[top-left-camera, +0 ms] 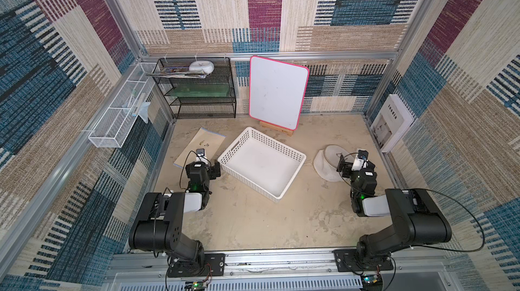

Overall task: Turn the laundry bag inside out
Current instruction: Reset both arms

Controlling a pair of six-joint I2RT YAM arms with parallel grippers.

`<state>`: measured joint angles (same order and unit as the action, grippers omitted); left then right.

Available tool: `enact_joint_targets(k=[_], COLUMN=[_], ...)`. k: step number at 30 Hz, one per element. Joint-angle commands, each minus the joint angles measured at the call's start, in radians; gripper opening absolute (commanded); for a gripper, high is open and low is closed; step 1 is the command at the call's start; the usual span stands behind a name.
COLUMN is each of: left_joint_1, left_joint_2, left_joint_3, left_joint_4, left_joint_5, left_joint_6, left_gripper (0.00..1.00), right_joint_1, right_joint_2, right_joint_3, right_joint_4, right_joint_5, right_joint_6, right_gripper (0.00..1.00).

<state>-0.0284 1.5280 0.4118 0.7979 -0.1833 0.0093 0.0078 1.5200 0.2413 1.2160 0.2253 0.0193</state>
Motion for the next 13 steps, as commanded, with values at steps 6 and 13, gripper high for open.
enact_joint_targets(k=[6, 13], left_joint_1=[0.005, 0.025], left_joint_2=[0.000, 0.003], left_joint_3=[0.008, 0.023], left_joint_4=[-0.005, -0.029], left_joint_5=[0.022, 0.067], left_joint_6=[-0.012, -0.020], left_gripper=[0.99, 0.99], right_joint_1=[0.001, 0.001], right_joint_2=[-0.003, -0.002], right_joint_3=[0.003, 0.003], right_joint_4=[0.008, 0.008], right_joint_5=[-0.003, -0.004], right_joint_6=[0.013, 0.013], right_gripper=[0.99, 0.99])
